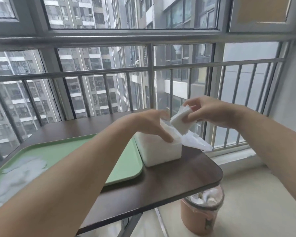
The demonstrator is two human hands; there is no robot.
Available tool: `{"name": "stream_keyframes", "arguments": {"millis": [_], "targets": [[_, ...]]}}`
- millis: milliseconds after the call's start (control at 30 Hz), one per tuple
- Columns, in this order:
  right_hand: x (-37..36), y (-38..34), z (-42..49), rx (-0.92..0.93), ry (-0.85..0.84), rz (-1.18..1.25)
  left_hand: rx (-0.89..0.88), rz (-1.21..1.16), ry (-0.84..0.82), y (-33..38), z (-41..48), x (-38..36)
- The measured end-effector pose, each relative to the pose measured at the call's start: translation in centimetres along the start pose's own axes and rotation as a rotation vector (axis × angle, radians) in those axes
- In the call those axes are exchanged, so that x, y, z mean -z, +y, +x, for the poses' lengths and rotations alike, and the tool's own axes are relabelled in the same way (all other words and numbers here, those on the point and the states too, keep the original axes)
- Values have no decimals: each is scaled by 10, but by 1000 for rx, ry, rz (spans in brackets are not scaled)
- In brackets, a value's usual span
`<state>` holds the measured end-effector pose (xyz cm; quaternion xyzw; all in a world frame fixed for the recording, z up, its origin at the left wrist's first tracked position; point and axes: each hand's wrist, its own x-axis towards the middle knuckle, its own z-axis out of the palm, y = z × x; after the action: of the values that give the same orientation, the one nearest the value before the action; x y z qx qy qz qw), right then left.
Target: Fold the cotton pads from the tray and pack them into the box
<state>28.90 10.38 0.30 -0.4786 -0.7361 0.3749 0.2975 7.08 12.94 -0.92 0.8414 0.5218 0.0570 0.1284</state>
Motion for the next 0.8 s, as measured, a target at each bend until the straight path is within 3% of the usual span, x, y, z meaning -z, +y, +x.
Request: {"name": "stream_keyframes", "arguments": {"millis": [267, 400, 600, 800], "targets": [[-2, -1, 6, 18, -61, 100, 105, 247, -235, 21, 17, 5], [-3, 0, 5, 30, -125, 76, 202, 331, -195, 24, 25, 0], [-5, 2, 6, 27, -215, 99, 316, 180, -232, 15, 30, -8], [-14, 4, 8, 74, -190, 119, 228, 118, -170, 13, 24, -10]]}}
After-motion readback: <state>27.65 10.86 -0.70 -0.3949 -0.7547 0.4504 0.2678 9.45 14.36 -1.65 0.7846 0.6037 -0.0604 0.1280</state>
